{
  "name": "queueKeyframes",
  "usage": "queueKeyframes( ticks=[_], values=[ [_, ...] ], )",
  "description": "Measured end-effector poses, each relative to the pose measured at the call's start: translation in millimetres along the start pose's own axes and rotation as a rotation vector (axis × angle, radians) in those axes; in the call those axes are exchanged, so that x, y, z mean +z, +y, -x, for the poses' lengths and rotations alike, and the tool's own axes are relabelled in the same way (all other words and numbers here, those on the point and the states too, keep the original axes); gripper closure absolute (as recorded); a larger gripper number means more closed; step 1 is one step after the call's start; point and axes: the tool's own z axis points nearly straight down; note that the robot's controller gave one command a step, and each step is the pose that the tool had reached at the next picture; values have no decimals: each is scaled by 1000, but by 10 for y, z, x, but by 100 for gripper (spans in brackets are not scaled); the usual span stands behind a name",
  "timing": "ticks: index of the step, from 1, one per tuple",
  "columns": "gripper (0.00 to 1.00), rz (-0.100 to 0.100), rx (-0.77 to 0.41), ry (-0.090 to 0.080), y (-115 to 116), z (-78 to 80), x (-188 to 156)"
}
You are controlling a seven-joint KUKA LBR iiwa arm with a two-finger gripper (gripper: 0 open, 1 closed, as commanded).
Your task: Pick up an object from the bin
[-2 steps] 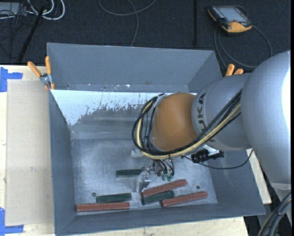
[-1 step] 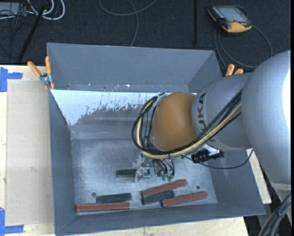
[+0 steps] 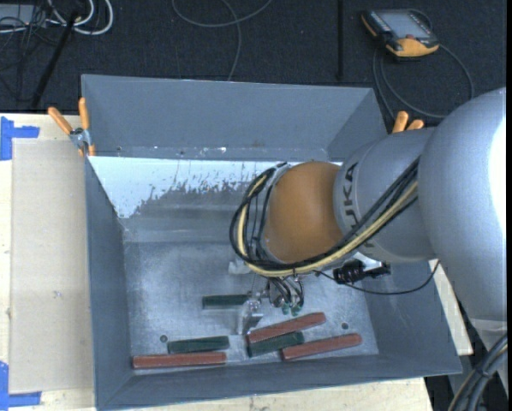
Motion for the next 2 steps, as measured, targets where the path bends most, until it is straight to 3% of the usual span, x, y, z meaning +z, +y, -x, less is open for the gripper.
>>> queueKeyframes(
  ticks=[1, 2],
  values=[
    [100, 0, -1, 7, 6, -8, -20],
    [0, 0, 1, 0, 0, 1, 1]
  ],
)
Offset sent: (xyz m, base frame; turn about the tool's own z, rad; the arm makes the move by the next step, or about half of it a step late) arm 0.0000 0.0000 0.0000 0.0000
